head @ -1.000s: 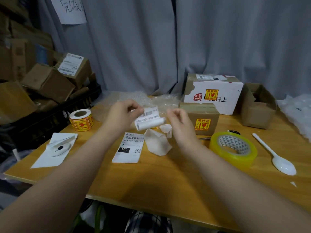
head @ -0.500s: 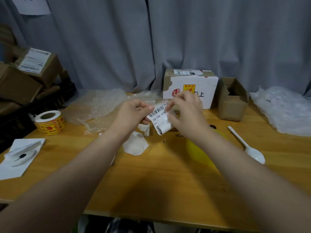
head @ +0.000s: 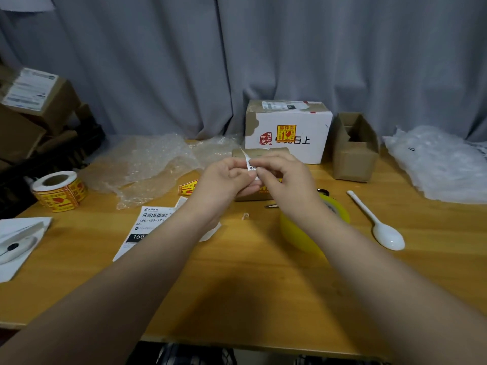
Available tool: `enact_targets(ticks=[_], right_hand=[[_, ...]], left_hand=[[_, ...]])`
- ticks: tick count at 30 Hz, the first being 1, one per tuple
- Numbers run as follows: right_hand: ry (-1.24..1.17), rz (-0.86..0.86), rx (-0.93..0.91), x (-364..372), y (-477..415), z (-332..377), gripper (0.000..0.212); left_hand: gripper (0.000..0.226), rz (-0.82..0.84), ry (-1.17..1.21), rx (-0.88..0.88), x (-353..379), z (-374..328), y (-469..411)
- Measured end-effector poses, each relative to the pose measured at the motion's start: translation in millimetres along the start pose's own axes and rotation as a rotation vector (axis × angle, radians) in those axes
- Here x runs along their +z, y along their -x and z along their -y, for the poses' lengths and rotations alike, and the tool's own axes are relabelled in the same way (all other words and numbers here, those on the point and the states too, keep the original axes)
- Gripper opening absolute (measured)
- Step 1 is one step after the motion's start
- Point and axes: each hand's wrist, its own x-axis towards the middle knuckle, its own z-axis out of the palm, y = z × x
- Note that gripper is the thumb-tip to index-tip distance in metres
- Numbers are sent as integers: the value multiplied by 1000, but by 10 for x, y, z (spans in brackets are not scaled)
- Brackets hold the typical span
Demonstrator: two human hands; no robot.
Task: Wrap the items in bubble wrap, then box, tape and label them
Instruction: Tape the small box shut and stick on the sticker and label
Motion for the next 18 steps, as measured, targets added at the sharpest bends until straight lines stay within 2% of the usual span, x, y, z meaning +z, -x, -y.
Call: enact_targets(ticks=[2,4,8,18], right_hand=[[-64,-13,43,0,18,-18,23],[-247,-3,139,-16,40,-14,24],[-508,-1,183,-41,74,-25,23],[-607,-14,259,-53,43,-54,21]], left_hand=[[21,-11,-52,18,8,11,-2],[16,-12,-98,45,15,15,-8],[8,20,-21,56,1,10,-19],[11,72,8,58,6,-28,-10]])
